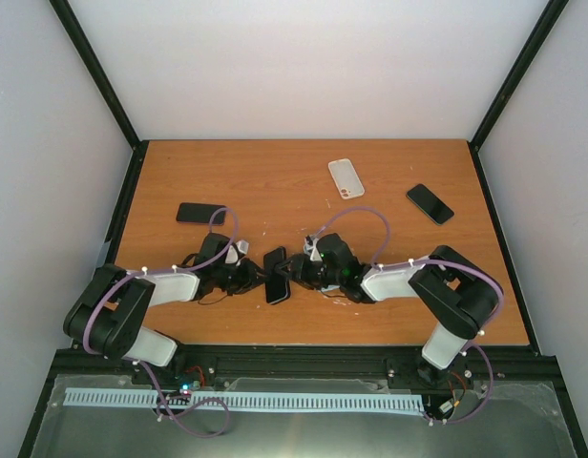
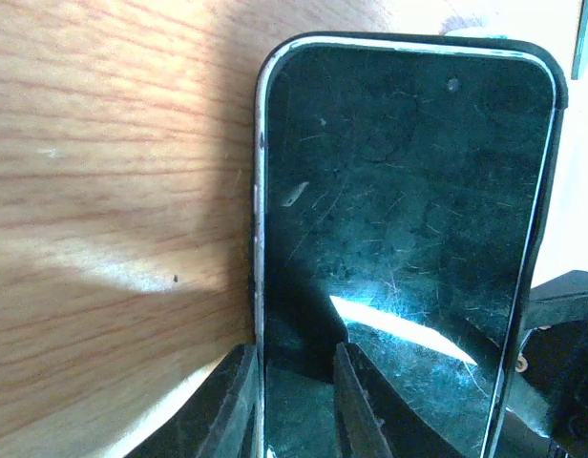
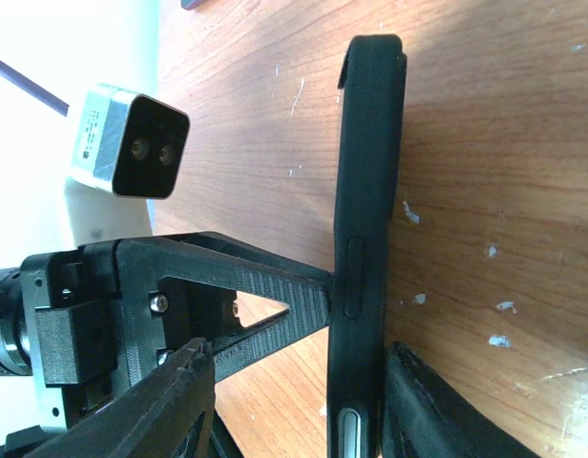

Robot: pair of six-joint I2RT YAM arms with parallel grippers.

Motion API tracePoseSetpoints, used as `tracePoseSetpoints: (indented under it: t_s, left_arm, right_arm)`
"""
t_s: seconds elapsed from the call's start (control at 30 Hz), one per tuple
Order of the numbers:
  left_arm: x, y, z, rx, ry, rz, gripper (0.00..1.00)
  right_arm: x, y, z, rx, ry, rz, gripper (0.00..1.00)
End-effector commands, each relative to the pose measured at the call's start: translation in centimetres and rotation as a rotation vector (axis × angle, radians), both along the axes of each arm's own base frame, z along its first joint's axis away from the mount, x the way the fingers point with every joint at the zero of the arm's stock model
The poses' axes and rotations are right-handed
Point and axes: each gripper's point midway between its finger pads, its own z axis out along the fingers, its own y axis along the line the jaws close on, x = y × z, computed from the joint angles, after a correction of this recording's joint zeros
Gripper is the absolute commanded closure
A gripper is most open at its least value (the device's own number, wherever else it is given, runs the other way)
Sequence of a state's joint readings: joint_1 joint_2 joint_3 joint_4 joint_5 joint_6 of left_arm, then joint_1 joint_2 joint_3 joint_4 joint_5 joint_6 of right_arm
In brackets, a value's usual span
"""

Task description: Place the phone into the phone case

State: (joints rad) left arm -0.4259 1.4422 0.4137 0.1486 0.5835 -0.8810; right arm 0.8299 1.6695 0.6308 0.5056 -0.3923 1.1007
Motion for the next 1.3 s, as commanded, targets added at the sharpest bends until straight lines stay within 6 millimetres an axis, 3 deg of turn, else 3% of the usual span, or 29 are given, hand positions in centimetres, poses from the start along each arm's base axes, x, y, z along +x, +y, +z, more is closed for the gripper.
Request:
tracePoseSetpoints:
  t_s: [0.0, 0.13, 0.3, 0.4, 0.6, 0.77, 0.9, 1.03, 1.07, 1.27]
  left_arm:
    - [-0.9, -0.9, 0.5, -0.027, -0.002, -0.052, 0.77]
    - [-0.8, -0.9, 0.6, -0.03, -0.006, -0.053, 0.77]
    - [-0.8, -0.9, 0.7, -0.033, -0.004, -0.049, 0.77]
    - [-1.0, -1.1, 1.0, -0.055, 0.008, -0.05, 0.75]
    - [-0.9, -1.9, 4.1, -0.136, -0.031, -0.067, 0.64]
    - [-0.3, -1.5, 8.7, -0.166, -0.154, -0.057, 0.38]
    - [-0.3, -0.4, 13.2, -0.225, -0.279, -0.036, 0.22]
    - [-0.7, 0.9, 17.2, -0.257, -0.398, -0.017, 0.13]
    - [-1.3, 1.0, 19.0, -0.286, -0.448, -0.034, 0.11]
    - [-3.2, 0.1, 22.3, -0.408, -0.527, -0.13, 0.11]
  right_arm:
    - [-1.0, 2.1, 1.7, 0.089, 0.001, 0.086, 0.53]
    - [-1.1, 1.5, 0.0, 0.033, 0.03, 0.066, 0.57]
    - [-1.0, 1.0, -1.2, -0.017, 0.037, 0.052, 0.74]
    - [-0.9, 1.1, -1.3, -0.028, 0.019, 0.065, 0.86]
    - [-0.9, 0.4, 0.4, -0.033, -0.036, 0.059, 0.88]
    - [-1.3, -0.5, 3.0, 0.007, -0.099, 0.06, 0.88]
    - [-2.1, -1.0, 6.3, 0.089, -0.169, 0.076, 0.88]
    - [-3.4, -1.5, 10.3, 0.194, -0.255, 0.114, 0.88]
    - [-4.5, -1.5, 12.9, 0.259, -0.31, 0.162, 0.88]
    - [-6.7, -2.0, 17.5, 0.392, -0.374, 0.244, 0.88]
